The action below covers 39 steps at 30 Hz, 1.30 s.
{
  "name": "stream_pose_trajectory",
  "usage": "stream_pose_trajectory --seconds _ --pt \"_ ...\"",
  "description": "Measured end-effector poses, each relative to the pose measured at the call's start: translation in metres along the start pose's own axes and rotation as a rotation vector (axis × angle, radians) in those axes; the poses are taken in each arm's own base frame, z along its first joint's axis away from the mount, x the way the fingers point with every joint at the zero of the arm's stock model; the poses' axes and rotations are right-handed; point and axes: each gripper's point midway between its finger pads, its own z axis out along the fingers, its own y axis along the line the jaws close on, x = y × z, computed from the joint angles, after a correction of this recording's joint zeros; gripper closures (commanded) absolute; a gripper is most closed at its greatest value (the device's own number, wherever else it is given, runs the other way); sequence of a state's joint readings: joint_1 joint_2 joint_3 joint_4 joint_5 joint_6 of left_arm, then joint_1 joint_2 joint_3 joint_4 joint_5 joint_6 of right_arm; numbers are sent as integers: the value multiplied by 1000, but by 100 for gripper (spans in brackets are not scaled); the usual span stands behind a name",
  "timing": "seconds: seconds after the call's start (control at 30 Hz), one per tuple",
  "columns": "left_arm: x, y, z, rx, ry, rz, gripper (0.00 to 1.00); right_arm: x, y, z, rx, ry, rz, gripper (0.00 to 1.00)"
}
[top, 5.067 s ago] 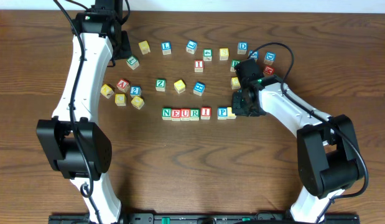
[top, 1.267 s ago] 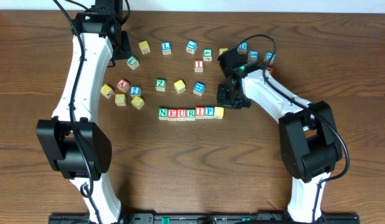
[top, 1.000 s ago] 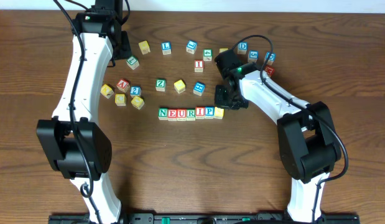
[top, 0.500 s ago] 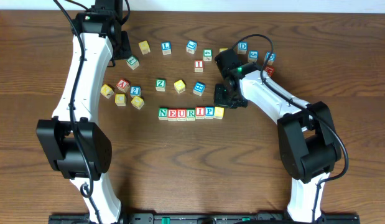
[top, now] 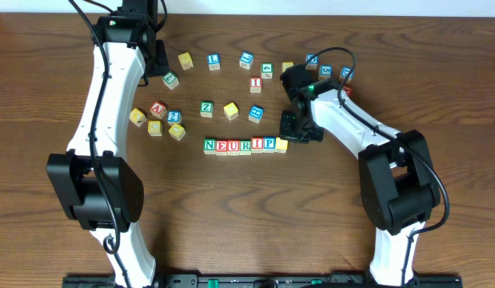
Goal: Spell out NEURIPS
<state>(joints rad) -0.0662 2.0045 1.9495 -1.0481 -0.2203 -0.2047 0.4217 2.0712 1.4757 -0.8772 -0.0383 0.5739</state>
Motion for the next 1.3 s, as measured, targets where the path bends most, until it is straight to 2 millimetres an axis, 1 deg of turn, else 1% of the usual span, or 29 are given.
stream_pose_trajectory --seconds 0.53,0.73,1.3 --pt "0 0 0 0 0 0 52 -3 7 0 -17 -22 -11 97" --pt "0 0 0 0 0 0 52 -6 13 0 -43 -33 -15 96" --pt "0 0 0 0 0 0 52 -7 16 0 -56 -35 -20 96"
